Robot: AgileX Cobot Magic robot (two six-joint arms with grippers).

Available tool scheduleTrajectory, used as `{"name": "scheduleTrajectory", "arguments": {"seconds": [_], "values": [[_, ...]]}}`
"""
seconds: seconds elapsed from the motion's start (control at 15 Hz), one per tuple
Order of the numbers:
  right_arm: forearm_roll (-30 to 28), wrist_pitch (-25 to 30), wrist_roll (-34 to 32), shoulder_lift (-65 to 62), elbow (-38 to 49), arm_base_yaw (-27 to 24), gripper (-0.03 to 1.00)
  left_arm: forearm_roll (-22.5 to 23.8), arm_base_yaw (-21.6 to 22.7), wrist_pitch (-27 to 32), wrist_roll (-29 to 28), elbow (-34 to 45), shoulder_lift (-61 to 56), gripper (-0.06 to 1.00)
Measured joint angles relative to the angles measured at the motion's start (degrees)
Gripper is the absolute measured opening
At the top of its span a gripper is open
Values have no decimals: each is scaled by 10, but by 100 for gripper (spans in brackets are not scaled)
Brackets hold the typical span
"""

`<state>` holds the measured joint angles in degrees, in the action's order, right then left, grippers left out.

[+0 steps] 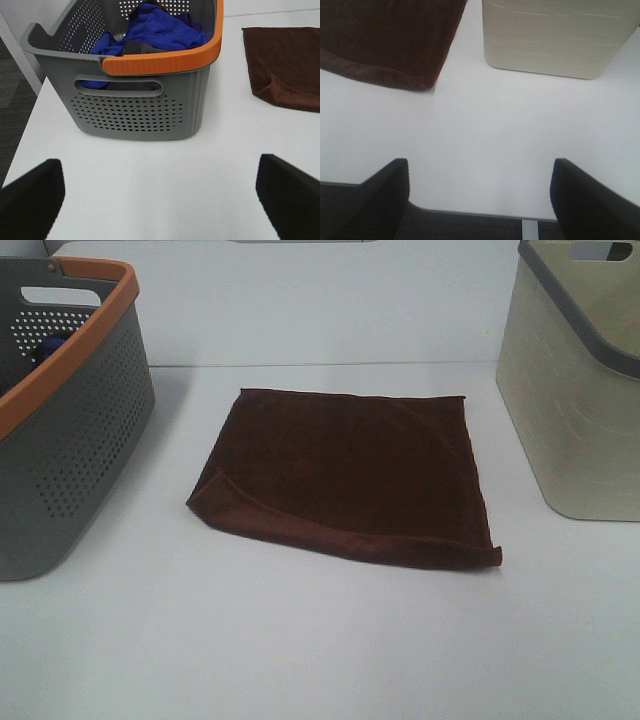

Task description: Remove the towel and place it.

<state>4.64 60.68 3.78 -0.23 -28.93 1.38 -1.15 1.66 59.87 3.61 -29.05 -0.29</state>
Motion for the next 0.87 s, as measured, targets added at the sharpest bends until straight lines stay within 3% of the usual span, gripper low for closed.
{"name": "scheduleTrajectory", "arguments": {"seconds": [0.87], "values": [[0, -1, 0, 0, 0, 0, 77, 0, 0, 0, 0, 0, 0, 98]]}}
